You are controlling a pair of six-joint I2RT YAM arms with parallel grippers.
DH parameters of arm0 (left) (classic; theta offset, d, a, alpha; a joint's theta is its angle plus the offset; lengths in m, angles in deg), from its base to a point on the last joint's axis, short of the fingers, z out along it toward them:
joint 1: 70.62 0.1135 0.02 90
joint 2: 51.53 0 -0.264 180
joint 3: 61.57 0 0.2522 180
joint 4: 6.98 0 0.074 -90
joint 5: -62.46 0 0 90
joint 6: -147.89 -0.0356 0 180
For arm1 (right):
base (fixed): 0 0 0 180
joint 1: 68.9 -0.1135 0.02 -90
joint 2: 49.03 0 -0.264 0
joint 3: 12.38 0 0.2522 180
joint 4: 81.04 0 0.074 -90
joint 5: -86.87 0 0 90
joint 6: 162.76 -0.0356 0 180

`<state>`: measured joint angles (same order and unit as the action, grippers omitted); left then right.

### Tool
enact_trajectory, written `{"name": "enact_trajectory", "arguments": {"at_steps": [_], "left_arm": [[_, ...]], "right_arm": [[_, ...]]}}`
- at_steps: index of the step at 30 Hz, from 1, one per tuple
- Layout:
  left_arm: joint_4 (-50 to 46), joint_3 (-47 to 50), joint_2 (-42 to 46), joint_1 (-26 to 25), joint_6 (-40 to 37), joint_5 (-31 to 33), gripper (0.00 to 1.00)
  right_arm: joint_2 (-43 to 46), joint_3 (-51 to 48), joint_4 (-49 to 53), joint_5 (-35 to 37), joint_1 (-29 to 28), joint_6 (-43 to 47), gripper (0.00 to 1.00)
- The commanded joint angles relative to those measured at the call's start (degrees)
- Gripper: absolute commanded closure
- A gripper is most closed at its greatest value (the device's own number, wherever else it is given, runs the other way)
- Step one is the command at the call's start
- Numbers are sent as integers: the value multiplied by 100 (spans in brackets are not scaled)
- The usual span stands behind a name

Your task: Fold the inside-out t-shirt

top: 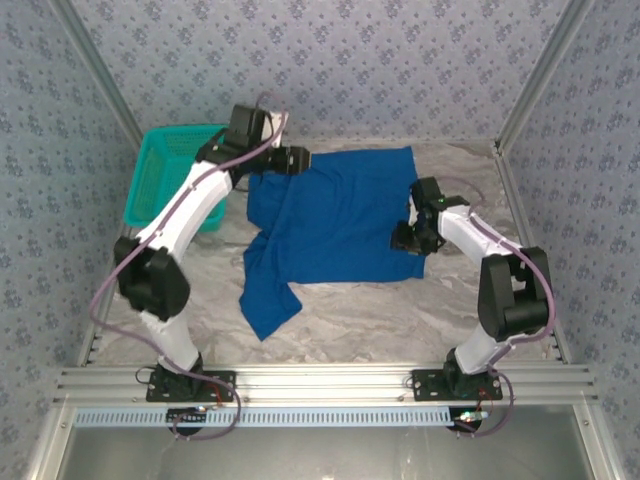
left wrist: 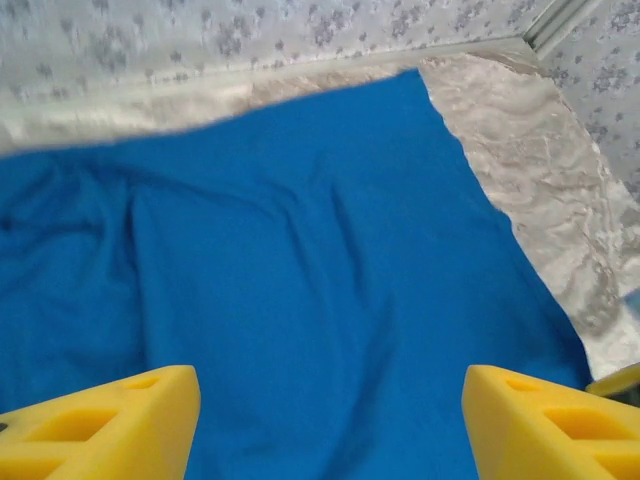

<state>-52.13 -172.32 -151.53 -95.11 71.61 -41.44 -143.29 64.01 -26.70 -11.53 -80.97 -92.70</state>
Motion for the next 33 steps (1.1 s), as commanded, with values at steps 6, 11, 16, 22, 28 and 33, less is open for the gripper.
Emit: {"name": "enact_trajectory", "arguments": {"at_steps": [6,11,16,22,28,33], "left_arm": [[1326,3660,1497,-574,1144,-63,32],[2169,4221,931,-609,1162,-438,32],[2526,4529,431,-575,1062,-286,32],[2858,5108,91,-377,1225,-82,36],[3014,5559,45,-345,1203,-5,39],[3277,5700,69,-391,1360,-332,39]], "right_arm": [[331,-260,709,1657,-143,-334,55],[-162,-91,584,1713,-170,-368,55],[-533,21,611,1833,-83,-388,57],[-477,241,1147,2526,415,-228,70],[-687,516,1334,3288,1153,3,76],[-272,841,1399,3180,1002,179,73]]}}
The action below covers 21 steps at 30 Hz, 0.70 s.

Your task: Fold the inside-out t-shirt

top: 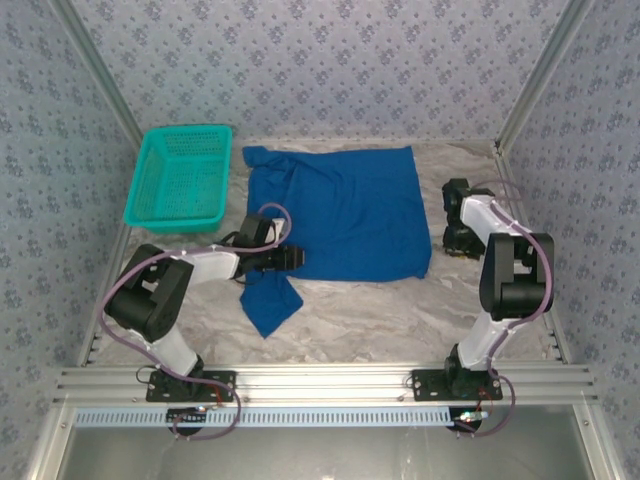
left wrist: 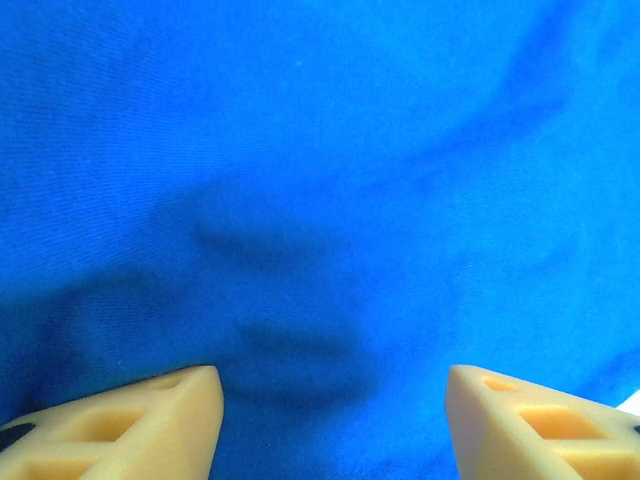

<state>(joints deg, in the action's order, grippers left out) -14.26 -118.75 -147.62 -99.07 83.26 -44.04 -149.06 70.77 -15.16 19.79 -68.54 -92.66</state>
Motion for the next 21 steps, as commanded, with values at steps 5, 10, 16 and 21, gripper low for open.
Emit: {"name": "enact_trajectory", "arguments": {"at_steps": [5,10,16,21], "left_arm": [[-482,275,-315,-69,197,-96,39],[-462,202,-383,-90,163,-220,39],[-468,201,-357,-89,100,-231,39],[-439,244,-400,-84,107,-223,39]], "right_arm": [[1416,-1107,-474,-2117,-1075,-553,54],[1300,-1845,-1016,-2352,-1227,-978,49],[1002,-1924,-1421,-2295,-995,-921,46],[780,-1918,-1740,-2536,-933,-774,45]]}}
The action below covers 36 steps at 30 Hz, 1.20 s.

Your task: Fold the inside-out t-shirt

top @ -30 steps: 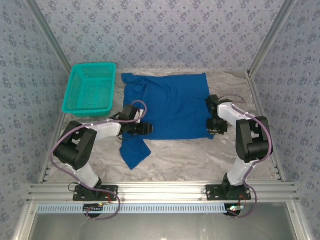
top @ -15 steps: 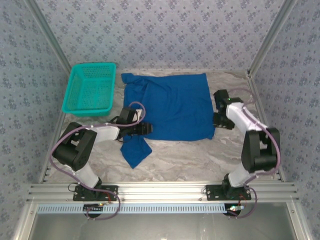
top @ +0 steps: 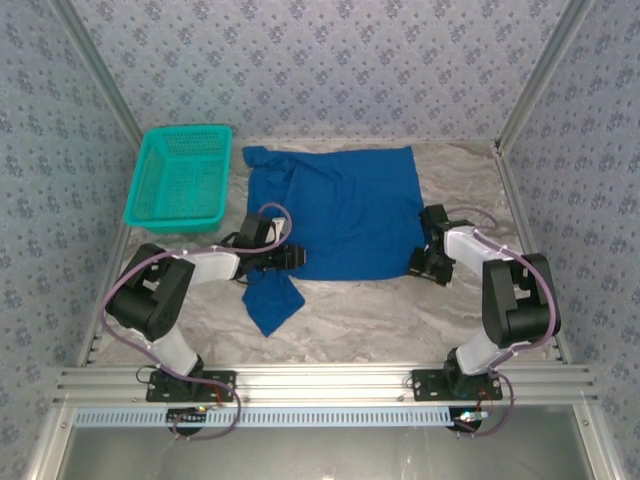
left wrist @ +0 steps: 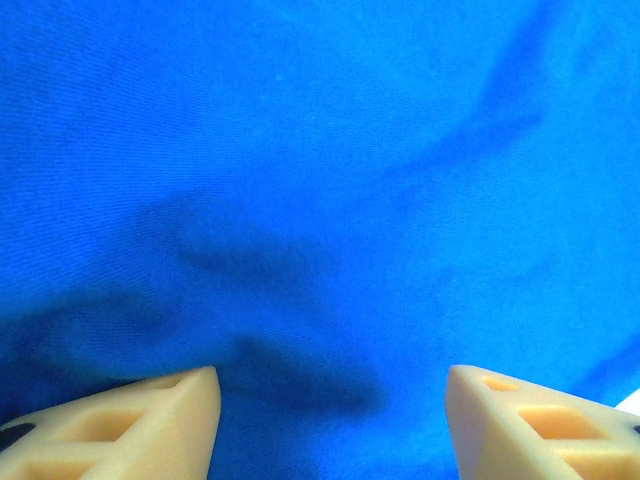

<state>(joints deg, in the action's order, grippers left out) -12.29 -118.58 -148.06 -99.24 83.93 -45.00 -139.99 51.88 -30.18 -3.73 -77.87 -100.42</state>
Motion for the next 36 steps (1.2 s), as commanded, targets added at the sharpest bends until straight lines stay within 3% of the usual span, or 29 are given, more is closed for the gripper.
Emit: {"name": "enact_trajectory", "arguments": {"at_steps": [1,8,11,16,22,27,32,36], "left_arm": [[-610,237,-358,-76,41,-120,39],[-616,220,-484,-76,-4,-118,39],[-625,240,-555,-73,-11,-114,40],[-670,365,-555,-61,-47,-27,41],[-567,651,-698,86,1,27,51],[-476,827,-631,155,-20,-15,52],[-422,756,-593,138,32,-137,52],[-433,662,-663,121,32,-185,52]], "right_arm": [[-184,-23,-313,-175,10,27,45],[-247,145,-441,-102,-5,280,49],[-246,259,-304,266,43,244,51],[-324,446,107,806,434,-87,57],[-370,633,265,1118,782,-47,59],[-331,744,390,1410,1124,161,62],[569,375,254,723,640,604,55],[832,14,369,305,248,437,49]]}}
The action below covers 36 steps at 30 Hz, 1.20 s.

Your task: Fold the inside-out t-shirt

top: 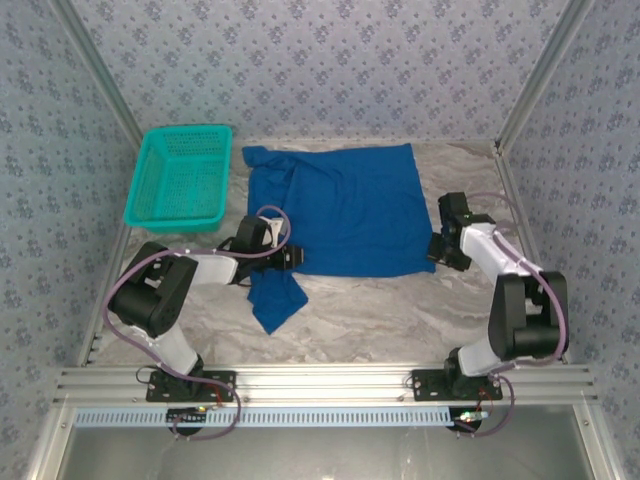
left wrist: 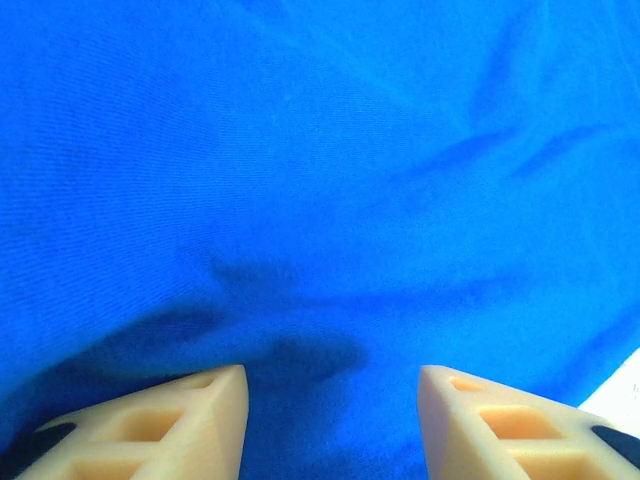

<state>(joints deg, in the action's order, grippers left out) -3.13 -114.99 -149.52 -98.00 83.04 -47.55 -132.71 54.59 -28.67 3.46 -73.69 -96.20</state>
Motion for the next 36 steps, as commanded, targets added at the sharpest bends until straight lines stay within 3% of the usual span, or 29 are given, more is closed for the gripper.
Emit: {"name": "enact_trajectory", "arguments": {"at_steps": [1,8,18,23,29,36], "left_arm": [[-1356,285,-526,-11,122,54,52],[-1434,208,-485,-49,88,51,52],[-1453,222,-522,-48,45,131,52],[-1401,248,-607,-47,52,94,52],[-1409,291,-698,-39,8,129,58],[-1349,388,-791,30,25,96,66]], "right_arm": [[93,-340,173,-471,-238,-6,49],[-579,-223,-170,-329,-103,39,49],[-956,-144,-995,-892,324,390,54],[-1018,-88,-1124,-953,441,531,65],[-1069,186,-857,-350,498,605,86],[-1143,512,-176,407,774,518,92]]}}
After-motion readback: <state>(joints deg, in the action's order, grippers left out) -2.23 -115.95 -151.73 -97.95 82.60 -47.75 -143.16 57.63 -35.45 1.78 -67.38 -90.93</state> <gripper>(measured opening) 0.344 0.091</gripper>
